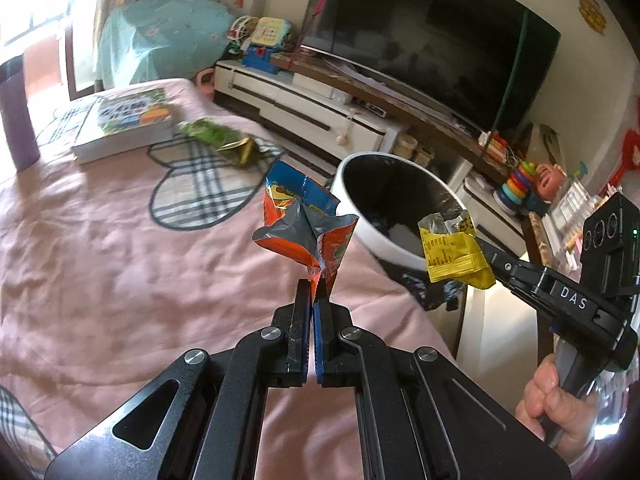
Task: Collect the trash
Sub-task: 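Carry both packets over the bin and open both grippers to release them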
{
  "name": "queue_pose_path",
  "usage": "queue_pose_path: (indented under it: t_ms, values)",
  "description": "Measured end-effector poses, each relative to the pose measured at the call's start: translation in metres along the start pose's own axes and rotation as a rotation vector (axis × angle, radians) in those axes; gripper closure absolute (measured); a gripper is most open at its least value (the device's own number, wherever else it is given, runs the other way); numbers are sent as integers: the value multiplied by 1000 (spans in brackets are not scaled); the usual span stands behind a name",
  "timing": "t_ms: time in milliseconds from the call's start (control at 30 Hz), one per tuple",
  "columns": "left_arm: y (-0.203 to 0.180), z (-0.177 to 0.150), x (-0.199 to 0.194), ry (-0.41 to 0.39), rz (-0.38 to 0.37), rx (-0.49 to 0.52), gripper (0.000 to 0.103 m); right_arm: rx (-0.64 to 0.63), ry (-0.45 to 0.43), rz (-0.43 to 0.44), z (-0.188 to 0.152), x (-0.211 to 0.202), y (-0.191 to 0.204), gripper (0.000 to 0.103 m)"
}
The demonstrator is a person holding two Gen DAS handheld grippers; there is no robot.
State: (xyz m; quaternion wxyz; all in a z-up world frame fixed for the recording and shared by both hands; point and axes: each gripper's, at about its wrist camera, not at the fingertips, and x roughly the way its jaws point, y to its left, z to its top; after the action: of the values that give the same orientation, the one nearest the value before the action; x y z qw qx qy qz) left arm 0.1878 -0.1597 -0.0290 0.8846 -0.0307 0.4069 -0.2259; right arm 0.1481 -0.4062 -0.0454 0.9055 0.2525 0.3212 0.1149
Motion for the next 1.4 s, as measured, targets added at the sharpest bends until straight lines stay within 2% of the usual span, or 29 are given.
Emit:
queue_pose_path:
  t_ms: [467, 1400]
  values:
    - [-36, 16, 16, 10, -27, 59, 102, 18, -63, -42, 15, -20, -23, 94]
    - [-77, 44, 48, 22, -28, 138, 102, -28, -71, -117, 45, -16, -39, 93]
